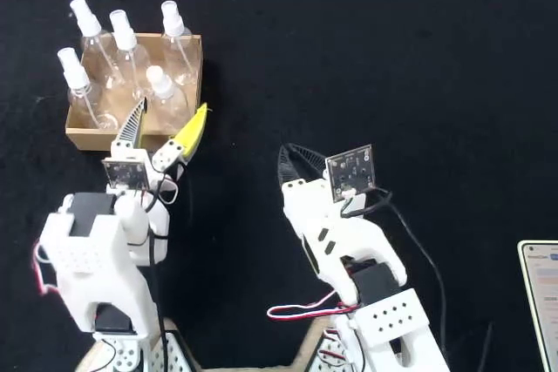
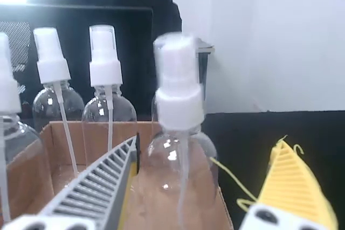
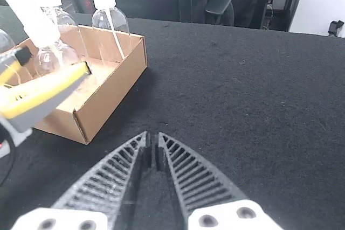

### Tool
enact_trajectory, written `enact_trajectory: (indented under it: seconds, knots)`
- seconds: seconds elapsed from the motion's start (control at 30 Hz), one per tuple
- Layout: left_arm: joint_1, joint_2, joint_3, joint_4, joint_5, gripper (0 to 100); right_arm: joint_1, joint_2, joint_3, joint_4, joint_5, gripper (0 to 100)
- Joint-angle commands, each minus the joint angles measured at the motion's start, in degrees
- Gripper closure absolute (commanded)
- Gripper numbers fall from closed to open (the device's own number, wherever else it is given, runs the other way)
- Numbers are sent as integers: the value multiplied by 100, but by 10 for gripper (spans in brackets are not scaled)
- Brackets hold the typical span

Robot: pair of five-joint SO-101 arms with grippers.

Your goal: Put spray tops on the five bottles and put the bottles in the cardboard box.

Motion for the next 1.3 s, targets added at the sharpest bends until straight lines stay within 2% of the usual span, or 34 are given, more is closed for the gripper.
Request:
enact_trajectory:
  seconds: [0.0, 0.43, 0.53, 0.63, 0.67, 0.73, 0.8, 0.87, 0.97, 1.07, 1.27]
  knots:
    - [-145, -712, 435, -114, 0, 640, -18, -92, -48, -185, 53, 983]
    - [-180, -2233, 2185, -123, -9, 648, -44, -92, -40, -185, 53, 983]
    - [-409, -2567, 2158, -132, -9, 766, -44, -92, -31, -185, 53, 983]
    - [-479, -3024, 2097, -149, -62, 970, -44, -92, -31, -185, 53, 983]
    - [-497, -3244, 2070, -149, -246, 974, -44, -92, -31, -185, 53, 983]
    - [-505, -3719, 2097, -114, -695, 899, -44, -92, -31, -185, 53, 983]
    - [-505, -4185, 2105, -114, -967, 870, -44, -92, -31, -185, 53, 983]
    - [-532, -4615, 2053, -114, -1099, 889, -44, -92, -31, -185, 53, 983]
    - [-629, -5240, 1938, -105, -1275, 970, -44, -92, -31, -185, 53, 983]
    - [-655, -5776, 1771, -97, -1433, 959, -44, -92, -31, -185, 53, 983]
    - [-602, -6848, 1771, 492, -1899, 970, -44, -92, -31, -185, 53, 983]
